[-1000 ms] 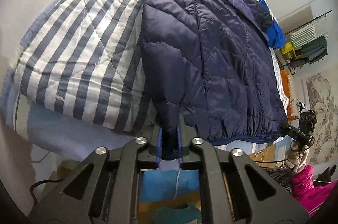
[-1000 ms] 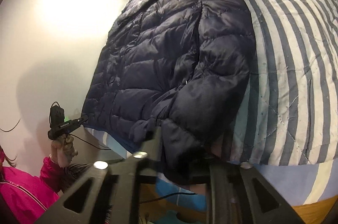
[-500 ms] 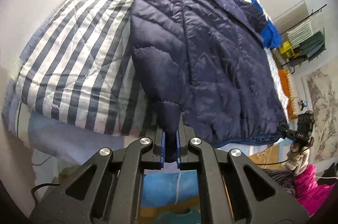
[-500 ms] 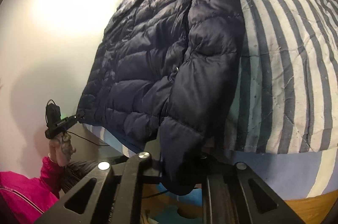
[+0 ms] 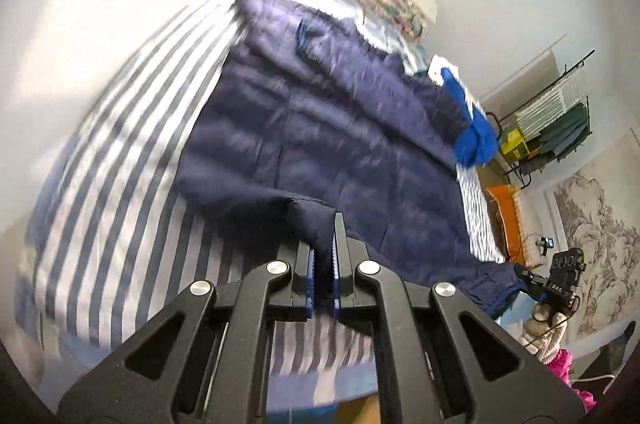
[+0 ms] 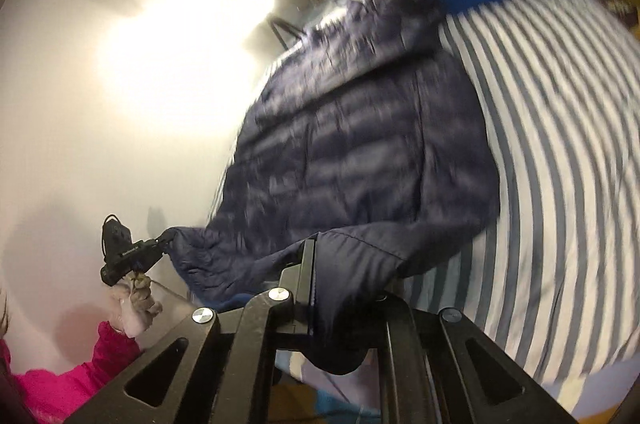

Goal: Fold large clothes
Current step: 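Lift the hem with the left tool while the right tool grips the jacket side, then carry the hem over the jacket body with both tools gripping it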

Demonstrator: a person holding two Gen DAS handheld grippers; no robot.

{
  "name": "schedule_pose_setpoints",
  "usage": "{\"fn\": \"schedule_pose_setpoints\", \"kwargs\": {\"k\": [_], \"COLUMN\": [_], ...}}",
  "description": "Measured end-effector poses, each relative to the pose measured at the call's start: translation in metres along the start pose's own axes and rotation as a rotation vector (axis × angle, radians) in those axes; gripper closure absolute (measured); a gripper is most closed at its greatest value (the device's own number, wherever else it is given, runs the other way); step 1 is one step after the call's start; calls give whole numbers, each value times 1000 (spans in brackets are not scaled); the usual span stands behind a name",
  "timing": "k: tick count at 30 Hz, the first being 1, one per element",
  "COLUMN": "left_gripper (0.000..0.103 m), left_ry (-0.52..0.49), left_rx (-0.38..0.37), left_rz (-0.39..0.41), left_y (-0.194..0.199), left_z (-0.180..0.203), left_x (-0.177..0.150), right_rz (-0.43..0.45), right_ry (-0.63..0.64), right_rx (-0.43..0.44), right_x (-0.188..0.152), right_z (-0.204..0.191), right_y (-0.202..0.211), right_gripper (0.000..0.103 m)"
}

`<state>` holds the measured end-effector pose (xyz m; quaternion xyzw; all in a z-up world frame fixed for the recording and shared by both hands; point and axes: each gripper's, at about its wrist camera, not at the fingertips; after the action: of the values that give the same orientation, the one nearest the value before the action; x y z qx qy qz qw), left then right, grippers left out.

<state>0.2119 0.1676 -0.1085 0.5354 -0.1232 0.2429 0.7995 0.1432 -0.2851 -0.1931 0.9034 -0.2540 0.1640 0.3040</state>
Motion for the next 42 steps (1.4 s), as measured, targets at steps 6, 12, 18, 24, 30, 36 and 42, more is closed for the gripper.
{"fn": "schedule_pose_setpoints", "kwargs": {"k": [6,12,18,24,30,36,42], "left_gripper": [99,99,99,99,99,90,62], "left_ry": [-6,-4,-24,-66,-79,-51,-69], "left_rx": [36,87,131,202,246,248,172], "left_rz": [60,120,167,180,110,34,-3], "left_y": [-24,-57,-98,-161,-238,-270,-242], "left_z": [20,33,49,61,56,45,43], "left_x": [64,126,189,239,251,256,274], "right_rz": [50,83,122,138,97,36,12], "right_ry": [65,106,124,118,75,46,36], "right_rx": [-43,-127,-199,-271,-349,-345,-260], "right_x": [68,146,219,279,306,309,310], "right_z": [-19,-15,3,40,97,130,125], "right_y": [-13,-38,-71,-117,-165,-185,-164], "right_gripper": [97,97,97,98,98,90,54]}}
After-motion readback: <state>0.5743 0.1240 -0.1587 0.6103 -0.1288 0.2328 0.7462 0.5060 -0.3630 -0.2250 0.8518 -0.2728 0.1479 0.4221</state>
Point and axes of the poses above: each gripper's, at about its wrist camera, not at the fingertips, and y roughly against the way its jaws point, z to its right, x to its top, and after that the axes turned 14 degrees about x, right-handed
